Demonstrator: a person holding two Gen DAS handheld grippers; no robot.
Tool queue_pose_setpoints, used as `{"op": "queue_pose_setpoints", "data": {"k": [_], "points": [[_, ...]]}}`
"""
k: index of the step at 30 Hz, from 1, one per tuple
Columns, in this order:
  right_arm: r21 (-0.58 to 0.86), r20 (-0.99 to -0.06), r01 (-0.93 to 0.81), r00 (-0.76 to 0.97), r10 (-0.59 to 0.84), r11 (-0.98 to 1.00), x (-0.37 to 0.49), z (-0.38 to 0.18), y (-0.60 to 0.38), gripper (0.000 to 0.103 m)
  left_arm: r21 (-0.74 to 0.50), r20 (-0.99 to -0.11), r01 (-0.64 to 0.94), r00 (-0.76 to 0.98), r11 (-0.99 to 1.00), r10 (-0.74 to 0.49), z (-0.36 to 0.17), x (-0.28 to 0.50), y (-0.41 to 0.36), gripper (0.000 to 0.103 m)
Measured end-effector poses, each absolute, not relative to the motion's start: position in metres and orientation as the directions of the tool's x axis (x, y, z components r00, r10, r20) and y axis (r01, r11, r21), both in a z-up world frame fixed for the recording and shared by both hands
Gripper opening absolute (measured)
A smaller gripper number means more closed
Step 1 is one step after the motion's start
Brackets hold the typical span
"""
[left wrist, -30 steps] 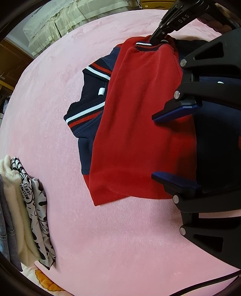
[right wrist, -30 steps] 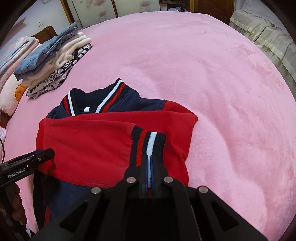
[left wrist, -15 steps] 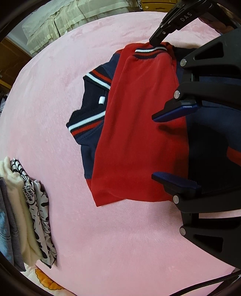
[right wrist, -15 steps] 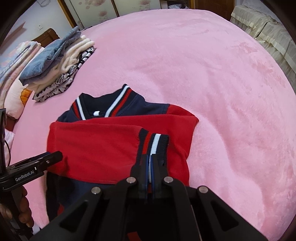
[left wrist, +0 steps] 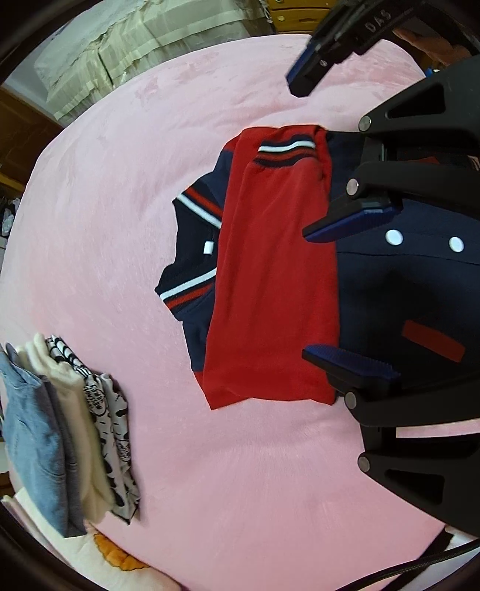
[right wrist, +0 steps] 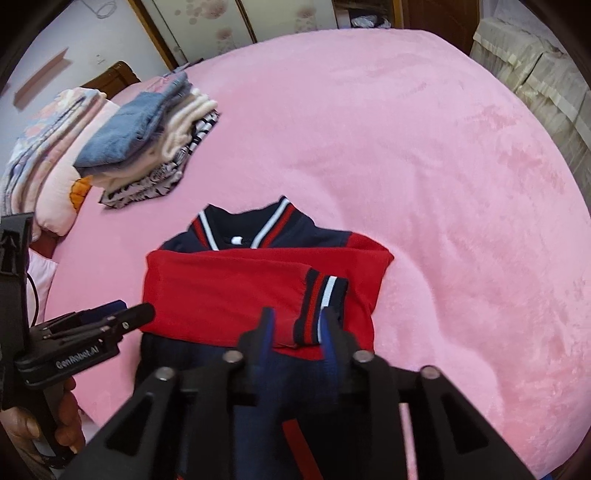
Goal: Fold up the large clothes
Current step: 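Open both tools and move them to the jacket's ribbed hem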
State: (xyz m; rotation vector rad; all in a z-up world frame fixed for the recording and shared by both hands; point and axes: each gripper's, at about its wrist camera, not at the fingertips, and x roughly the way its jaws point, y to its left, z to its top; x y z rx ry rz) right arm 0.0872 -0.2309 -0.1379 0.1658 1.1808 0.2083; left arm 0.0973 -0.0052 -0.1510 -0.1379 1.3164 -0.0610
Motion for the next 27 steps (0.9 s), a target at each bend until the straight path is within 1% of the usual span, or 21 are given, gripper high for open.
{"op": "queue_pose_setpoints", "data": {"k": [7, 11, 14, 18, 24, 27], "points": [[0.284, -0.85, -0.089, 0.438, 0.294, 0.955, 0.07, -0.109, -0.245, 0.028, -0.113, -0.956, -0.04, 0.276, 0.993, -0.097, -0.119, 0.071, -0.005, 0.056], [0.295, -0.839, -0.122, 0.441, 0.318, 0.948, 0.06, -0.097, -0.249, 0.028, -0.117, -0.947, -0.054, 0.308, 0.992, -0.095, -0.103, 0.052, -0.002, 0.056], [0.293, -0.83, -0.144, 0.452, 0.326, 0.945, 0.049, -0.089, -0.253, 0.028, -0.101, -0.942, -0.023, 0.323, 0.995, -0.088, -0.094, 0.035, -0.004, 0.056], [0.292, -0.824, -0.137, 0.467, 0.322, 0.947, 0.032, -0.083, -0.259, 0.028, -0.116, -0.93, 0.041, 0.345, 0.992, -0.123, -0.083, 0.015, -0.006, 0.056], [0.305, -0.827, -0.084, 0.47, 0.308, 0.949, -0.002, -0.087, -0.268, 0.028, -0.146, -0.941, 0.083, 0.297, 0.986, -0.164, -0.086, -0.001, 0.003, 0.056], [0.299, -0.835, -0.06, 0.466, 0.291, 0.953, -0.025, -0.093, -0.269, 0.028, -0.135, -0.947, 0.107, 0.278, 0.985, -0.16, -0.092, -0.011, 0.009, 0.056]]}}
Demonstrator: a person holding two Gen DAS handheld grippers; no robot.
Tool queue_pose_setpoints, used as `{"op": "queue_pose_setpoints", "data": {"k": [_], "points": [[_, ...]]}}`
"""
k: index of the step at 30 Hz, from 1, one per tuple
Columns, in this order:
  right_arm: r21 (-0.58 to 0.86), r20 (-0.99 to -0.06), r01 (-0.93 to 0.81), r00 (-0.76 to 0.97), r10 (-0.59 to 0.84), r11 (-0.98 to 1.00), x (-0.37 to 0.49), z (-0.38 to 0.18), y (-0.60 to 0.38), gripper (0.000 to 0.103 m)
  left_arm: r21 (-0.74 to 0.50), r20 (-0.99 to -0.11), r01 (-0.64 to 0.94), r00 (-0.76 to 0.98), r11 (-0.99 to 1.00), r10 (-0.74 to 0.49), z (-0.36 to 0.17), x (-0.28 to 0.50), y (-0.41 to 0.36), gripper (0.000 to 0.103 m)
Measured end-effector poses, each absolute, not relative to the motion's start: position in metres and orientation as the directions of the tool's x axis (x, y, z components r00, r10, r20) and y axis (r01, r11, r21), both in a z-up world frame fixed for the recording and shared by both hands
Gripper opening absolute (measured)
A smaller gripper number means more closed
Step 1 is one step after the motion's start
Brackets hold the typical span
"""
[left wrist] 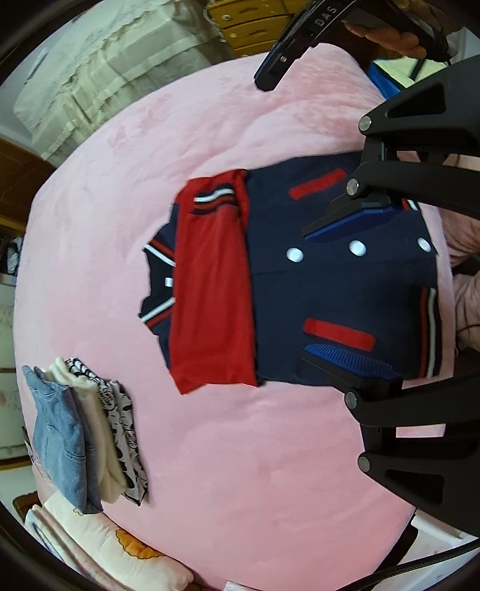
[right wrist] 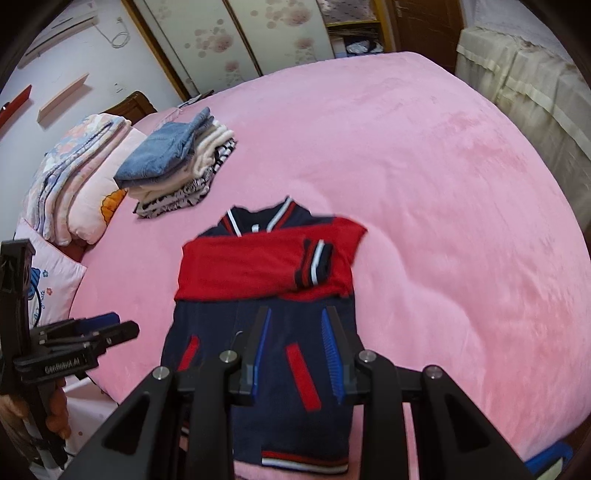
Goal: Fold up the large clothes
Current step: 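Open both tools and move them to the jacket's ribbed hem, then grasp the ribbed navy hem with both tools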
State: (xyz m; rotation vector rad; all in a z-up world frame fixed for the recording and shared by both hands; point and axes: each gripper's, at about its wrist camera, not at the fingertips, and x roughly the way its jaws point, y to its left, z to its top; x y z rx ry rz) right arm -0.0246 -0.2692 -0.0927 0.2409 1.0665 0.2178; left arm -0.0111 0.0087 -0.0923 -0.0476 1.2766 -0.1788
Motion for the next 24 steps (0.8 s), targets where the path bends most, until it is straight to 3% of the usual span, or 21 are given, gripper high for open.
{"op": "queue_pose_setpoints", "data": {"k": [9, 17, 24], "points": [[0.252, -0.892, 0.016, 0.391, 0.226, 0.968, -0.091, -0.129, -0.261, 0.028, -0.166, -0.969, 0.075, 0.171, 0.983, -0.177, -0.143, -0.05, 0.053, 0.056], [0.257, -0.922, 0.068, 0.316, 0.223, 0.964, -0.126, -0.174, -0.269, 0.028, -0.166, -0.982, 0.009, 0.086, 0.986, -0.166, -0.2, -0.085, 0.092, 0.056], [0.284, -0.931, 0.07, 0.26, 0.257, 0.956, -0.139, -0.213, -0.276, 0.028, -0.233, -0.972, -0.053, 0.044, 0.971, -0.231, -0.24, -0.106, 0.118, 0.056]]}}
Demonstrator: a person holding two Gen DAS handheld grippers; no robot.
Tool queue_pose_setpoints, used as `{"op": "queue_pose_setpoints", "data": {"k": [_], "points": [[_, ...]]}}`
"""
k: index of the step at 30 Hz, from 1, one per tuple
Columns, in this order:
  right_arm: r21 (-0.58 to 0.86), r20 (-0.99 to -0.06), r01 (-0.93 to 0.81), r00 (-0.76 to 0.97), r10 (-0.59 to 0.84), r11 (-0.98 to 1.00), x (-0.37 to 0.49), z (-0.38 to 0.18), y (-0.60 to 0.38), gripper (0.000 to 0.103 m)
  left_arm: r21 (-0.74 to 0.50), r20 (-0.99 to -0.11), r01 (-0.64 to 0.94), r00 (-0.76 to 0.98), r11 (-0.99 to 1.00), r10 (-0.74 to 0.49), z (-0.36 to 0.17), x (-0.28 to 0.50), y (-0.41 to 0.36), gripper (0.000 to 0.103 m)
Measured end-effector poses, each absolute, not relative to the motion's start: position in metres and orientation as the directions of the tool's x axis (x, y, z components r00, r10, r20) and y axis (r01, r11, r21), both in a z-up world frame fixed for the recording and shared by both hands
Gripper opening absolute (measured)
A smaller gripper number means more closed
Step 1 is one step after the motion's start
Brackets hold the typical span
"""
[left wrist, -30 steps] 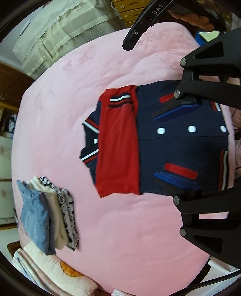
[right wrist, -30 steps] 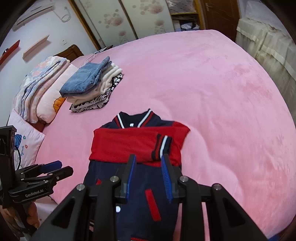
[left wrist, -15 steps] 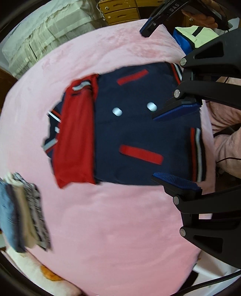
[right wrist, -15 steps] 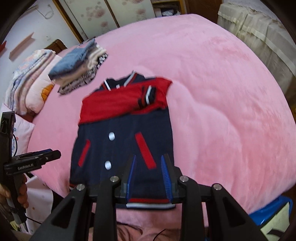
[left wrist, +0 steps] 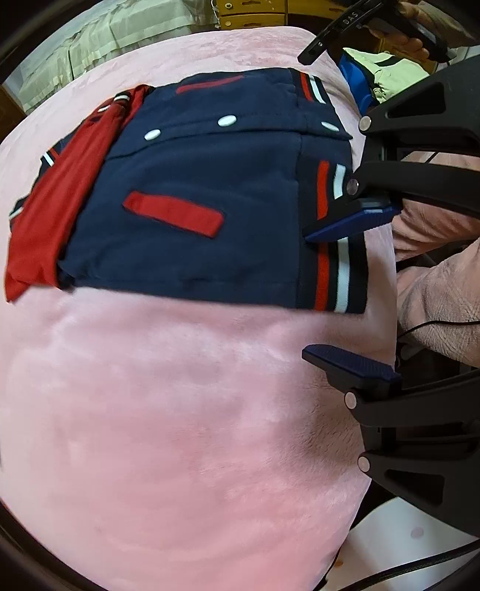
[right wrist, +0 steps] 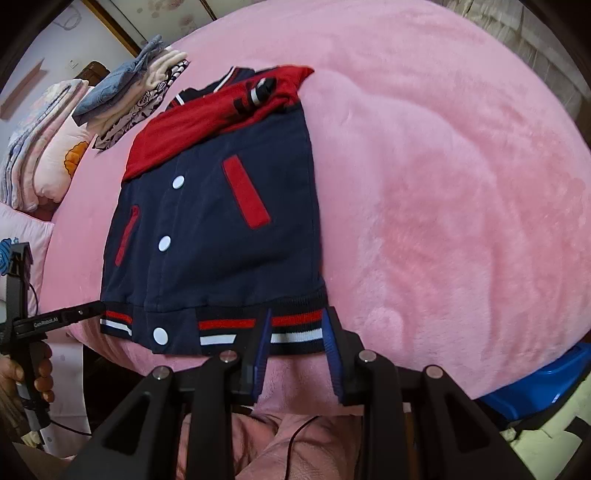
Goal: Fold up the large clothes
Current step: 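Grasp the ribbed navy hem with both tools, then lift the hem with both tools and fold it over onto the collar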
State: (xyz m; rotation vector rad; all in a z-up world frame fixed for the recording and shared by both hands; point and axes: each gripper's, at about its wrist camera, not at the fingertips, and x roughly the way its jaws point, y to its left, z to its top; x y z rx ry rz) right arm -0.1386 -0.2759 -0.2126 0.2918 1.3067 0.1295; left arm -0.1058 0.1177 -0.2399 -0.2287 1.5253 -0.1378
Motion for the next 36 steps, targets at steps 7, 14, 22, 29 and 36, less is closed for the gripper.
{"op": "queue_pose_setpoints", "data": {"k": [7, 14, 22, 29, 36], "points": [[0.272, -0.934, 0.036, 0.251, 0.255, 0.962, -0.129, -0.233, -0.276, 0.028, -0.321, -0.947, -0.081, 0.05, 0.944, -0.318, -0.262, -0.112, 0.126, 0.056], [0.288, -0.931, -0.031, 0.224, 0.287, 0.957, -0.123, -0.251, -0.277, 0.033, -0.368, -0.93, -0.08, 0.056, 0.926, -0.364, -0.271, -0.114, 0.131, 0.056], [0.294, -0.932, -0.065, 0.201, 0.301, 0.954, -0.119, -0.258, -0.27, 0.039, -0.359, -0.933, -0.02, 0.027, 0.933, -0.358, -0.27, -0.106, 0.117, 0.052], [0.275, -0.95, -0.129, 0.117, 0.29, 0.953, -0.111, -0.251, -0.258, 0.014, -0.28, -0.96, 0.121, -0.029, 0.952, -0.278, -0.26, -0.097, 0.087, 0.013], [0.338, -0.934, -0.173, 0.064, 0.353, 0.925, -0.101, -0.222, -0.256, 0.008, -0.352, -0.935, 0.142, -0.105, 0.925, -0.339, -0.234, -0.082, 0.078, 0.009]]}}
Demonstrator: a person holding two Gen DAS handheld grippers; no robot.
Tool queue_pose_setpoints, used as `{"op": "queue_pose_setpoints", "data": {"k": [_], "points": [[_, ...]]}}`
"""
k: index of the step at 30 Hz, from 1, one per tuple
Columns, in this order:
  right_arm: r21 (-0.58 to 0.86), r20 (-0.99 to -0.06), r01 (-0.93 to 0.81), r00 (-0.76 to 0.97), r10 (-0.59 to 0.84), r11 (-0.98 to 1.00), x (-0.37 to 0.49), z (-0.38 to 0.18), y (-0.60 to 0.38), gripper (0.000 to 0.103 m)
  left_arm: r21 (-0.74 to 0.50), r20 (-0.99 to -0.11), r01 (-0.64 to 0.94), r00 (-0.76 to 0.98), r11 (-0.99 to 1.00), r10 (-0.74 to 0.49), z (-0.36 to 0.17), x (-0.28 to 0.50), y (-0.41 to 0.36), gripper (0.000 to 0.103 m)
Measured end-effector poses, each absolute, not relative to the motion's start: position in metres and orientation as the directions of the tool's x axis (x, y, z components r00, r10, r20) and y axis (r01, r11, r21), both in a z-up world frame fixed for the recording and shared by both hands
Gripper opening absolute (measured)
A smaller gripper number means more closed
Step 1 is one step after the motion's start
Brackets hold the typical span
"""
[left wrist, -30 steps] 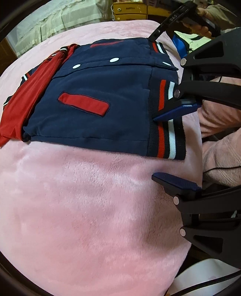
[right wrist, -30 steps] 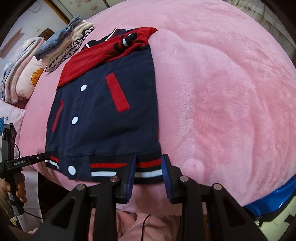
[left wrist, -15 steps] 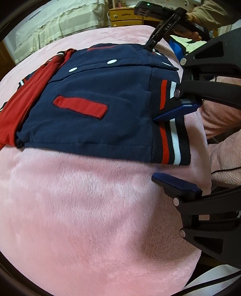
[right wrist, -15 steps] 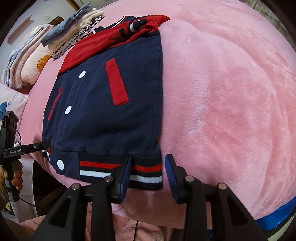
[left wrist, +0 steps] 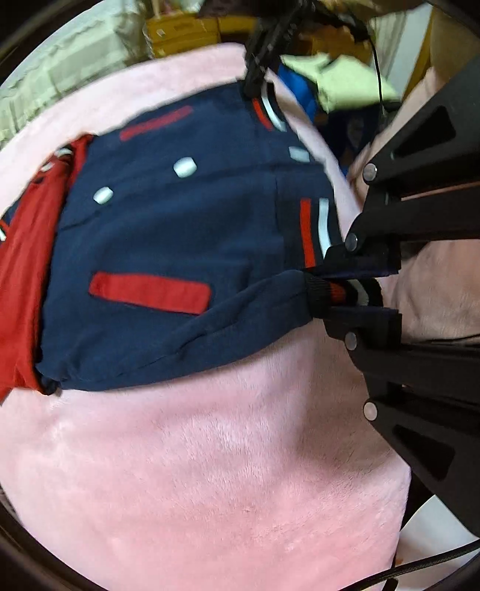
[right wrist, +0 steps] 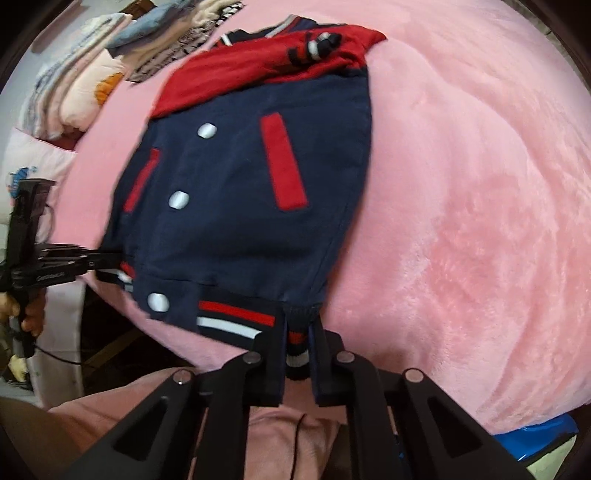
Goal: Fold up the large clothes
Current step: 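Lift the hem with both tools and fold it over onto the collar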
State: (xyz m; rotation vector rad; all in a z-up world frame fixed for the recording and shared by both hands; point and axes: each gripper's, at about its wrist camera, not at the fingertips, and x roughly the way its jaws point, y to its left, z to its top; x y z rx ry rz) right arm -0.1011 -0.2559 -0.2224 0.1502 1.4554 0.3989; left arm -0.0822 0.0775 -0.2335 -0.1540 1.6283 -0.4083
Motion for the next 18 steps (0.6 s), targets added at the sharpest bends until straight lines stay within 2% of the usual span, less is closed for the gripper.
{"op": "queue_pose_setpoints", "data": {"k": [4, 8, 11, 13, 14, 15, 17, 18], "points": [[0.422, -0.896, -0.191, 0.064, 0.44, 0.886, -0.082, -0.193, -0.256, 0.008, -0.51, -0.858, 0.052, -0.092, 0.858, -0.505, -0.201, -0.064, 0.088, 0.009], [0.535, -0.82, -0.17, 0.13, 0.557, 0.828, -0.043, -0.156, -0.26, 0.008, -0.644, -0.765, -0.052, 0.042, 0.763, -0.643, -0.161, -0.027, 0.102, 0.009], [0.59, -0.767, -0.115, 0.23, 0.599, 0.799, 0.003, -0.133, -0.275, 0.008, -0.696, -0.718, -0.161, 0.2, 0.7, -0.667, -0.141, 0.014, 0.124, 0.009], [0.598, -0.756, -0.035, 0.308, 0.577, 0.801, 0.037, -0.126, -0.288, 0.013, -0.695, -0.719, -0.263, 0.296, 0.67, -0.629, -0.138, 0.037, 0.138, 0.012], [0.589, -0.76, 0.025, 0.356, 0.544, 0.808, 0.054, -0.125, -0.3, 0.019, -0.686, -0.727, -0.306, 0.332, 0.66, -0.601, -0.139, 0.048, 0.146, 0.022], [0.578, -0.765, 0.076, 0.399, 0.506, 0.813, 0.069, -0.126, -0.312, 0.034, -0.656, -0.753, -0.362, 0.371, 0.662, -0.544, -0.14, 0.062, 0.156, 0.041], [0.538, -0.786, 0.14, 0.439, 0.435, 0.831, 0.091, -0.131, -0.323, 0.049, -0.61, -0.788, -0.413, 0.408, 0.676, -0.462, -0.145, 0.079, 0.165, 0.062], [0.522, -0.792, 0.146, 0.449, 0.414, 0.84, 0.1, -0.135, -0.326, 0.049, -0.59, -0.801, -0.427, 0.417, 0.685, -0.429, -0.149, 0.086, 0.169, 0.063]]}}
